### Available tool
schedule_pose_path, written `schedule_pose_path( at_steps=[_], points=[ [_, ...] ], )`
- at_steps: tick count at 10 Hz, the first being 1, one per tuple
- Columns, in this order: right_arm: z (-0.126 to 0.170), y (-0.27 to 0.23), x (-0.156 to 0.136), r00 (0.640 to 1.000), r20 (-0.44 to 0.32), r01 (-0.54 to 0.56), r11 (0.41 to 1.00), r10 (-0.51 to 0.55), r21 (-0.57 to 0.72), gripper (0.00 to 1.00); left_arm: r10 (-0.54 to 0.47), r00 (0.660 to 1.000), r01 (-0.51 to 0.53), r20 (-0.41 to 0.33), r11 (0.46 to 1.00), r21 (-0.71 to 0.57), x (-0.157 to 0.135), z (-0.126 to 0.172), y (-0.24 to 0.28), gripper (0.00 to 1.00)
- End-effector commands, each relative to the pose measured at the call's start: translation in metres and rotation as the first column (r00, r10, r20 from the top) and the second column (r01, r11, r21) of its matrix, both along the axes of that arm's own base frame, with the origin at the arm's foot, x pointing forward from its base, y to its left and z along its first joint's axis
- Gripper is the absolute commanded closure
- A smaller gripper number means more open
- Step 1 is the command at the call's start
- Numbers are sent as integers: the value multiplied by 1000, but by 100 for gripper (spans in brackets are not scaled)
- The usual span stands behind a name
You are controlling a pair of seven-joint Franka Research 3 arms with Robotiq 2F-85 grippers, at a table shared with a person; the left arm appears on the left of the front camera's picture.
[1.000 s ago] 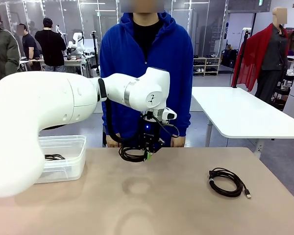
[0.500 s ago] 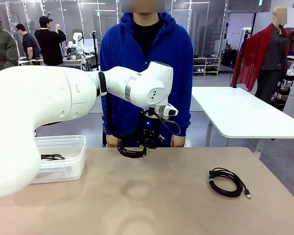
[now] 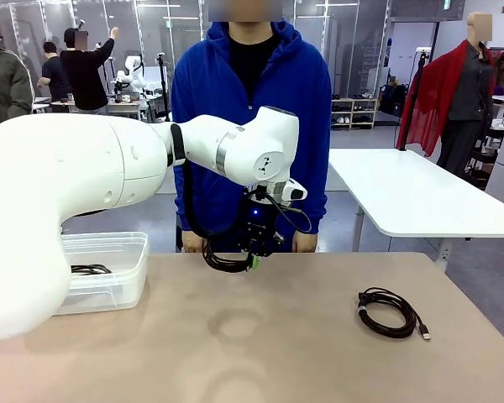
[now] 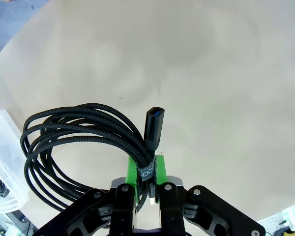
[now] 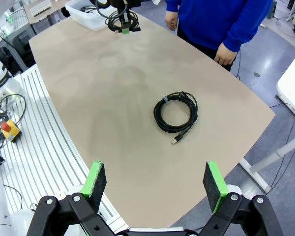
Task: Organize and store the cables.
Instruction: Place the USB Extension Cable into the Organizing box.
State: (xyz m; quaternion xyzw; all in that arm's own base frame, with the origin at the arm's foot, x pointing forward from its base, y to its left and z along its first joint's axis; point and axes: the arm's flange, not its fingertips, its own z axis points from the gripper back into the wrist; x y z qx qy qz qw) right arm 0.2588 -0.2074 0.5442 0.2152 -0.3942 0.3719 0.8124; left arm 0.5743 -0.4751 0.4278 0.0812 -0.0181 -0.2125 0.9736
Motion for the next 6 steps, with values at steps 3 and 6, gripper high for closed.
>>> schedule_pose_path(
  at_steps=[3,6],
  points=[
    [0,0,1,1000,2,4,1000,-4,-3,0,0,1000,0,0,1000,0,0,0,0,84],
    [0,0,1,1000,2,4,1000,-4,-3,0,-176,974,169,141,984,61,-48,6,16,84]
  ],
)
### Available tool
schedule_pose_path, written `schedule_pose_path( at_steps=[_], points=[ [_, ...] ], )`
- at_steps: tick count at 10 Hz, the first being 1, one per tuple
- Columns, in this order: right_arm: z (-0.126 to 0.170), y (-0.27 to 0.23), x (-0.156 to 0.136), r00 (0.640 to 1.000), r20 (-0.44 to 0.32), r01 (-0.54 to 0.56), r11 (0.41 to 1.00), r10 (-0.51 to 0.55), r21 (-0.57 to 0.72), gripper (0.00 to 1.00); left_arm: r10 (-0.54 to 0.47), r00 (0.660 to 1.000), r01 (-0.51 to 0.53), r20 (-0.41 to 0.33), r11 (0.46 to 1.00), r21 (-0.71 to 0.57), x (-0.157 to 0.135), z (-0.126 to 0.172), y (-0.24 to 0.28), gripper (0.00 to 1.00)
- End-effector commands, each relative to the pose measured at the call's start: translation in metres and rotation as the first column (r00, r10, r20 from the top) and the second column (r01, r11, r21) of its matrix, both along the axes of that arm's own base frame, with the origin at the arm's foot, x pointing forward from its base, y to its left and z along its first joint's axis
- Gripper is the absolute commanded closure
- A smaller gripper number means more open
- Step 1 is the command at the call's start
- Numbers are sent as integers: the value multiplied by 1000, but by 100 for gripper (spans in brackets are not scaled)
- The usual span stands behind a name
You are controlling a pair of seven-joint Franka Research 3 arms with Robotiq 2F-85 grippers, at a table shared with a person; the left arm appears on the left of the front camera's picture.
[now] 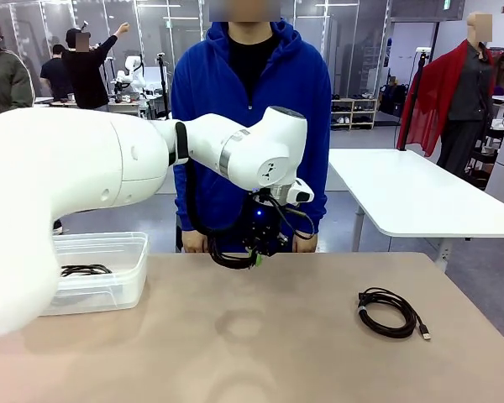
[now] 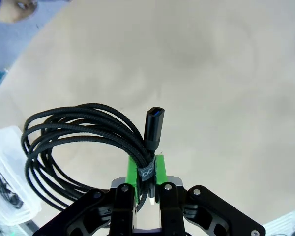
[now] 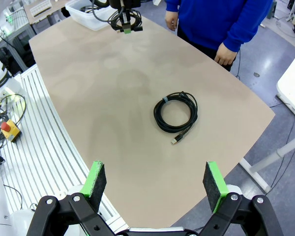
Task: Organize and store the cables.
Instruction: Place the USB Extension Cable into the Organizing box.
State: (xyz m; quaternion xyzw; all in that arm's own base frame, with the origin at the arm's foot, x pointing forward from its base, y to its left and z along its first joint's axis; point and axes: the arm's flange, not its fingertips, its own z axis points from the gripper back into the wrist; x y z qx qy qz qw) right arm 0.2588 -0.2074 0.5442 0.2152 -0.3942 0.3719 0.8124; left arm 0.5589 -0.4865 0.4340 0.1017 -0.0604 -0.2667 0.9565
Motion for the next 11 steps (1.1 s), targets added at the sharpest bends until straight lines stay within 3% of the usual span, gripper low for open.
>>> schedule_pose_path(
  at_steps=[1,2,5,7,11],
  points=[
    [0,0,1,1000,2,4,1000,-4,-3,0,-85,992,80,98,995,53,-47,1,33,84],
    [0,0,1,1000,2,4,1000,-4,-3,0,-92,985,79,146,993,93,-57,4,36,84],
    [0,0,1,1000,2,4,1000,-4,-3,0,-133,973,120,188,989,82,-75,18,65,84],
    [0,0,1,1000,2,4,1000,-4,-3,0,-214,954,202,209,976,75,-76,30,97,84],
    [0,0,1,1000,2,4,1000,-4,-3,0,-324,897,316,301,946,76,-81,35,151,84]
  ],
)
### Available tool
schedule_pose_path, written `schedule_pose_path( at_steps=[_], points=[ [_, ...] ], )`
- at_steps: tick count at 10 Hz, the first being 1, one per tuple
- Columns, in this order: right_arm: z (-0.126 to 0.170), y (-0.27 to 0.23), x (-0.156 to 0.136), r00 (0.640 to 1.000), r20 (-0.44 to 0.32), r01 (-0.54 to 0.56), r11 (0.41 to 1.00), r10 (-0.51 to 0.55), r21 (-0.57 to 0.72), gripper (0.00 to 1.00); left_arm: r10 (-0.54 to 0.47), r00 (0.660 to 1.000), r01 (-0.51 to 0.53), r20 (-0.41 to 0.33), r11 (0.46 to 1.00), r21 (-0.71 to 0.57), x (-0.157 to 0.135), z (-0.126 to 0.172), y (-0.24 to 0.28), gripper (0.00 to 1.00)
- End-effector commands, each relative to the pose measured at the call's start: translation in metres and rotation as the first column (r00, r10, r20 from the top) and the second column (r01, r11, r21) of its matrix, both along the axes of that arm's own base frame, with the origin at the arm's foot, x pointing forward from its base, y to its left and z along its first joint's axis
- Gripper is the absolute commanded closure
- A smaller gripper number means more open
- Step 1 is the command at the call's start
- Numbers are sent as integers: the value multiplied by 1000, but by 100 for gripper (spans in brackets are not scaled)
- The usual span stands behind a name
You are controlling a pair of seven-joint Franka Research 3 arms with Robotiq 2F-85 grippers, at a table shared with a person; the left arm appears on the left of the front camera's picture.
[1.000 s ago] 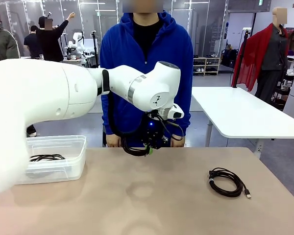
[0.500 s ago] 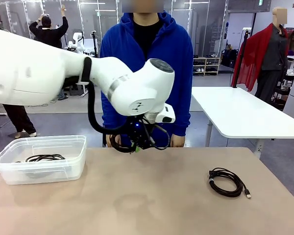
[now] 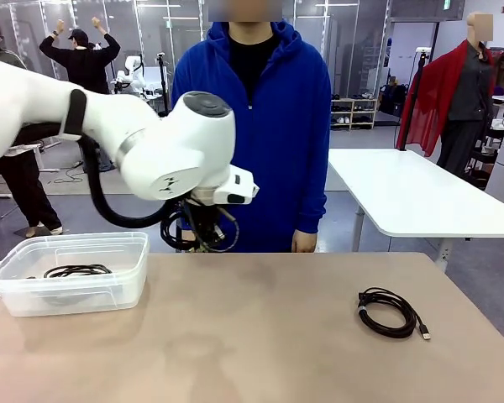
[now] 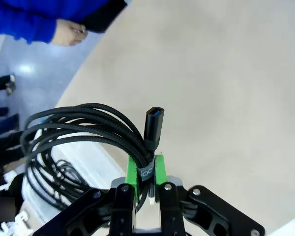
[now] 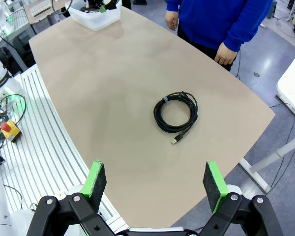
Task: Organize and store the cables.
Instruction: Place the USB Extension Cable into the Organizing box.
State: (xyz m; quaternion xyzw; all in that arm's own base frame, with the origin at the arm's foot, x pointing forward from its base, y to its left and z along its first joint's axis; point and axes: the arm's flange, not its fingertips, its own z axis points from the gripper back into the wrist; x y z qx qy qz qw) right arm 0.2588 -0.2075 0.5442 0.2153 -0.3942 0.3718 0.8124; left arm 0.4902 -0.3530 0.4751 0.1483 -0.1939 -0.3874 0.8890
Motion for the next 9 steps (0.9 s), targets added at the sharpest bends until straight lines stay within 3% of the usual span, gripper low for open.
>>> schedule_pose_path(
  at_steps=[1,5,9],
  points=[
    [0,0,1,1000,2,4,1000,-4,-3,0,-55,997,57,53,998,-34,-13,-6,32,84],
    [0,0,1,1000,2,4,1000,-4,-3,0,-107,985,129,132,978,-163,-21,-1,100,84],
    [0,0,1,1000,2,4,1000,-4,-3,0,-29,990,61,135,970,-234,-31,-6,166,84]
  ],
)
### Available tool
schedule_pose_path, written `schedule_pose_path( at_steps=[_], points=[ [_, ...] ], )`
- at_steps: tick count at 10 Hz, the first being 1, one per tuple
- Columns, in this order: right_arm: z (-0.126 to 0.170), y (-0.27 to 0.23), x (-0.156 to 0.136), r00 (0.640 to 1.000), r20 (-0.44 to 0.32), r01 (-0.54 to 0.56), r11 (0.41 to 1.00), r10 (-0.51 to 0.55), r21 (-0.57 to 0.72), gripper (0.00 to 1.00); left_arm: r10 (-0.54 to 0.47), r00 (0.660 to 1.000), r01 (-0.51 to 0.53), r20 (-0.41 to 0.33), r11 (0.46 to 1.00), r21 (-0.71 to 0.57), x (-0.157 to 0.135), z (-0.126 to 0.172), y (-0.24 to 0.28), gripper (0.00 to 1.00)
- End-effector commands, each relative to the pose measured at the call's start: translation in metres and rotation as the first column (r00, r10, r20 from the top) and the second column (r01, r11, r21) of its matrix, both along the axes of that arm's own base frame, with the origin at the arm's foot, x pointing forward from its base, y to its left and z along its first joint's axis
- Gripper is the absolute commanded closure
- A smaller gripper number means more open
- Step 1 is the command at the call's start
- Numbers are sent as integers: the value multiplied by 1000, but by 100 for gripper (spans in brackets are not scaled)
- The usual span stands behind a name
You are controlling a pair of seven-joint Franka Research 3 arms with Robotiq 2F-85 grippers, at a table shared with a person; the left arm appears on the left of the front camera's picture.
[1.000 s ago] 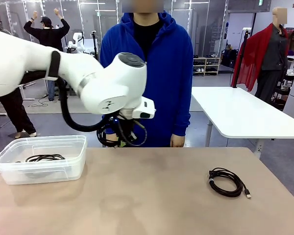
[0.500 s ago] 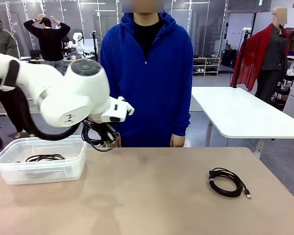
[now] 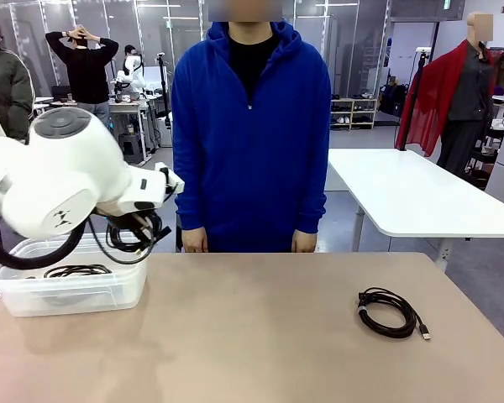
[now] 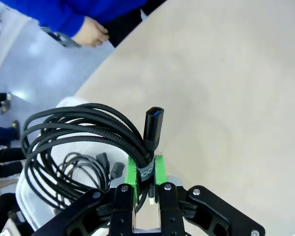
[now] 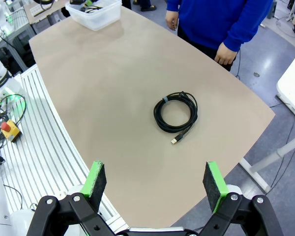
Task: Organize and store the cables.
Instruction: Place the USB Extension Cable into the Organizing box.
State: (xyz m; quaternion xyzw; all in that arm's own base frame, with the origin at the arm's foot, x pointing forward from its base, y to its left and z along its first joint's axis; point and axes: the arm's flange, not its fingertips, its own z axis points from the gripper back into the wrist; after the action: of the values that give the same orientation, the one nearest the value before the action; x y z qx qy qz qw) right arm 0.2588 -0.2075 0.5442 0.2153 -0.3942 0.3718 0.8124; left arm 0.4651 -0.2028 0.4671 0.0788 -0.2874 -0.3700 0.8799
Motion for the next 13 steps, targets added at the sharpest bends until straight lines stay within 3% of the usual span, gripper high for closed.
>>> schedule_pose_path(
  at_steps=[1,3,5,6,11,13],
  points=[
    [0,0,1,1000,2,4,1000,-4,-3,0,-16,1000,16,3,998,-59,-8,-1,29,84],
    [0,0,1,1000,2,4,1000,-4,-3,0,-47,999,48,17,996,-70,-19,-1,44,84],
    [0,0,1,1000,2,4,1000,-4,-3,0,24,997,-15,69,992,-128,-21,0,50,84],
    [0,0,1,1000,2,4,1000,-4,-3,0,-3,1000,4,4,999,-50,-13,-8,39,84],
    [0,0,1,1000,2,4,1000,-4,-3,0,-2,1000,2,6,998,-62,-16,-13,38,84],
    [0,0,1,1000,2,4,1000,-4,-3,0,-14,998,11,-60,999,-46,-12,-3,58,84]
  ],
)
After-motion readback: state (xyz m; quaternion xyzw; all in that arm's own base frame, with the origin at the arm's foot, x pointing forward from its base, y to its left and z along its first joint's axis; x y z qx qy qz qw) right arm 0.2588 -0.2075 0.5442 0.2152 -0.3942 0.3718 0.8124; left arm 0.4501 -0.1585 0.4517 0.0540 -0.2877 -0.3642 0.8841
